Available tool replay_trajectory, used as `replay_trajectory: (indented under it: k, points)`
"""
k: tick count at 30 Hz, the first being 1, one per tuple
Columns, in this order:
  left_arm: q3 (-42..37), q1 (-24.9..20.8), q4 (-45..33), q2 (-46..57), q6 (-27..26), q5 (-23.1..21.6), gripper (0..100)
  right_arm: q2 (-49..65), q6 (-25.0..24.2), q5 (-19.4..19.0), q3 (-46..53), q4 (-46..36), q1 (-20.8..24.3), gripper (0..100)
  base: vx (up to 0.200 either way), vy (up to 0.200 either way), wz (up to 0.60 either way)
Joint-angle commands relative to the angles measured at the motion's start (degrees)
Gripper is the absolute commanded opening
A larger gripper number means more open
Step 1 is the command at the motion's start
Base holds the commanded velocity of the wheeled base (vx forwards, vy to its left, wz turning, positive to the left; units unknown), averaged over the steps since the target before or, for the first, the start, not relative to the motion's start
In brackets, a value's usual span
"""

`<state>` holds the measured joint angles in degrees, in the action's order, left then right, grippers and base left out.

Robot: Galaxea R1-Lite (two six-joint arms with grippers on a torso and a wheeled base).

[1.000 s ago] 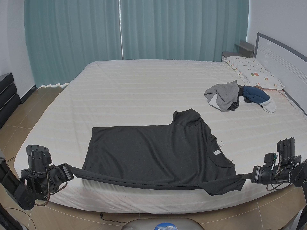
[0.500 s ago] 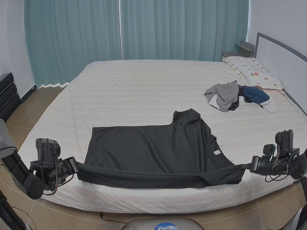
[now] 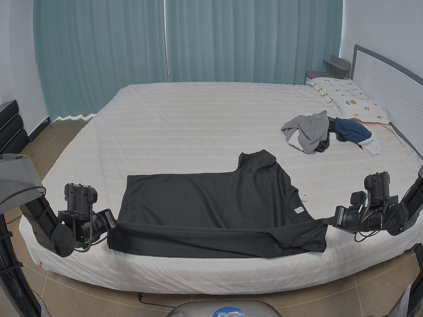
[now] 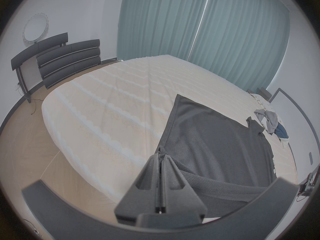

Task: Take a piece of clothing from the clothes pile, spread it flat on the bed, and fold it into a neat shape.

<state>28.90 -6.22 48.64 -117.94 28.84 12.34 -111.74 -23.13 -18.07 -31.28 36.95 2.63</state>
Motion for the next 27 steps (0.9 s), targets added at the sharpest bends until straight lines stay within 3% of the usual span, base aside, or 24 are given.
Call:
replay_trajectory:
  k: [1, 10, 27]
  points:
    - [2.74, 0.06, 0.05, -4.75, -0.01, -0.03, 0, -4.28, -0.43, -0.04, -3.17, 0.05, 0.36, 0, 0.000, 0.000, 0.00]
    - [5.90, 0.06, 0.05, -7.39, 0.25, -1.79, 0, -6.65, -3.24, 0.14, -8.80, -0.04, 0.27, 0, 0.000, 0.000, 0.00]
    - [6.52, -0.11, 0.31, -7.21, 0.25, -1.88, 0, -7.35, -3.51, 0.93, -10.38, -0.04, -0.61, 0, 0.000, 0.000, 0.00]
